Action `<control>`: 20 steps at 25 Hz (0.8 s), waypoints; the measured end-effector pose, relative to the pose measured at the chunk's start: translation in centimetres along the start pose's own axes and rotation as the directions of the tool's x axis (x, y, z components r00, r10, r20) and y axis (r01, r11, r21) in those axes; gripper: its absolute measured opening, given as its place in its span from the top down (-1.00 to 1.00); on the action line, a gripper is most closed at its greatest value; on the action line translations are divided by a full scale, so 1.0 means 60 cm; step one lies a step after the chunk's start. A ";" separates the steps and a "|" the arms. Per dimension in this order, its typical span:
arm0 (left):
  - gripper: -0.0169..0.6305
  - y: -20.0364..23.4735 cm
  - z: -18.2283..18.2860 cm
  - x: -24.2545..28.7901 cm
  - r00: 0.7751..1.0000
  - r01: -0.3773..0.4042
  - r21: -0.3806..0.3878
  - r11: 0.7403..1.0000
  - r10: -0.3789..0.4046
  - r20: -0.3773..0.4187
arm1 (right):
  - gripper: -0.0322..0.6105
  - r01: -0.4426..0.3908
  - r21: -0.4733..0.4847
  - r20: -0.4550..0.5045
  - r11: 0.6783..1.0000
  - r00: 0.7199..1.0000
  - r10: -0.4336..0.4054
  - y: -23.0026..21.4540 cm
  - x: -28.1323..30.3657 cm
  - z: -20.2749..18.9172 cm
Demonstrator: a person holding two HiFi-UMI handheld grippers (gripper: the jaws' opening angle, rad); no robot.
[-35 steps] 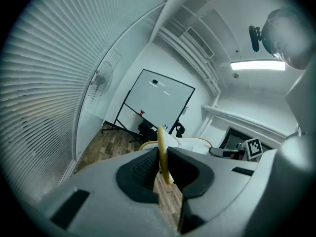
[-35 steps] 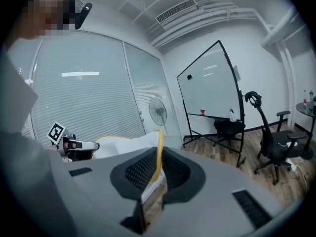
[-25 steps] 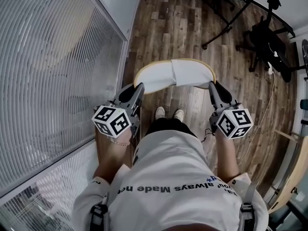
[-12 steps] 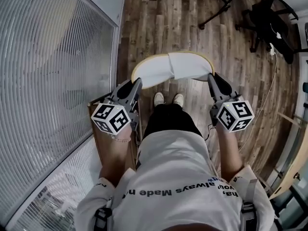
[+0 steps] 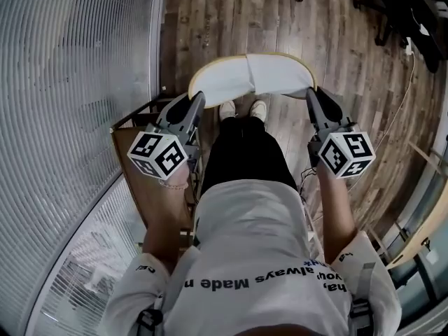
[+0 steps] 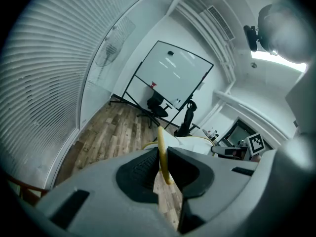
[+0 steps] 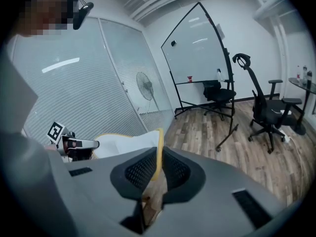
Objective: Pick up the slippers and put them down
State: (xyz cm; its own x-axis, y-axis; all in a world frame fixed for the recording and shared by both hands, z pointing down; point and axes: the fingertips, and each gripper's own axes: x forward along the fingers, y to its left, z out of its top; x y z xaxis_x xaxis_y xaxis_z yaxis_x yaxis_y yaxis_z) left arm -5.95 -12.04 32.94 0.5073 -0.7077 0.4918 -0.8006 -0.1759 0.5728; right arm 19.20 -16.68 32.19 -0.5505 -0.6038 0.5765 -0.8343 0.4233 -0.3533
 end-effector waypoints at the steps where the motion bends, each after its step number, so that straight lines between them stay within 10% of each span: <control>1: 0.78 0.002 -0.007 0.009 1.000 -0.009 0.000 1.000 0.009 -0.006 | 0.79 0.000 0.002 -0.007 1.000 1.000 0.000 -0.008 0.006 -0.007; 20: 0.78 0.119 -0.162 0.128 0.992 -0.097 0.004 0.995 0.097 -0.080 | 0.79 0.014 0.059 -0.101 0.998 0.995 -0.008 -0.110 0.143 -0.206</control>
State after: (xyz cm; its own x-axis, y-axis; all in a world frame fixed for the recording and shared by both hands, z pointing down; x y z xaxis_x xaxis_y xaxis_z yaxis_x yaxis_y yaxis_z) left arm -4.66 -12.08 47.17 0.4506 -0.6647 0.5960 -0.8475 -0.1087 0.5196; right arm 20.34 -16.29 48.60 -0.5383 -0.5359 0.6504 -0.8420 0.3744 -0.3883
